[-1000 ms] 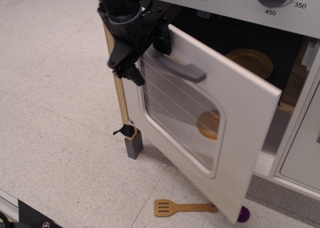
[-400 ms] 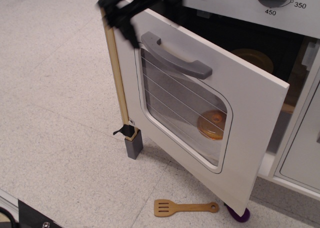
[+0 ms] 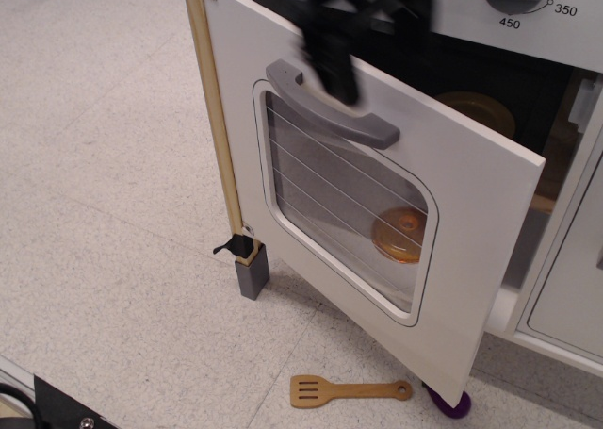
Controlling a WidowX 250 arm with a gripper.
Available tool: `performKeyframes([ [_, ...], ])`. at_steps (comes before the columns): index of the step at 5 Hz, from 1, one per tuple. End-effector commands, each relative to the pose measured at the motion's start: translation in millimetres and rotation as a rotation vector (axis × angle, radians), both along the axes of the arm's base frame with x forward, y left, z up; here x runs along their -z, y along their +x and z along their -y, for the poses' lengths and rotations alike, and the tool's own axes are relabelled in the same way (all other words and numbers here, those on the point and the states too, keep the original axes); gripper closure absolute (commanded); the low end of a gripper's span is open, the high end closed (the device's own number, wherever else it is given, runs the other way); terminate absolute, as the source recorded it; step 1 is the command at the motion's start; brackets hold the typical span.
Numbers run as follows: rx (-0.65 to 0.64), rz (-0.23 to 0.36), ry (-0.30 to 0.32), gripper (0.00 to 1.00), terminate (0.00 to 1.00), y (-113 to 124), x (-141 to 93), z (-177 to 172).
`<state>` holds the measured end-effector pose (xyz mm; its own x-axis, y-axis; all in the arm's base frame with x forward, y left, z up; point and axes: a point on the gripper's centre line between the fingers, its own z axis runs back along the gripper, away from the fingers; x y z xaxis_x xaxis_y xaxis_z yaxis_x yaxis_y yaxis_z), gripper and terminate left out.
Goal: Open oven
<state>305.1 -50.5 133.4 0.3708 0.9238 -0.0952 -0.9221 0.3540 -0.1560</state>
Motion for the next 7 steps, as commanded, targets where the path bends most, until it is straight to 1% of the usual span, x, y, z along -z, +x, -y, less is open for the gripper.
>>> performKeyframes([
  [1,-0.152,-0.019,0.022,0.0,0.0,15,33,4],
  [2,-0.127,-0.005,0.04,0.0,0.0,3,39,-7],
  [3,-0.08,-0.01,0.032,0.0,0.0,-16,32,-27],
  [4,0.027,-0.048,0.061,0.0,0.0,-39,25,-61],
  [5,0.143,-0.069,0.118,0.0,0.0,-59,17,-95],
  [6,0.284,-0.055,0.186,0.0,0.0,-70,5,-129],
  [7,0.329,-0.089,0.241,0.0,0.0,-81,6,-162],
])
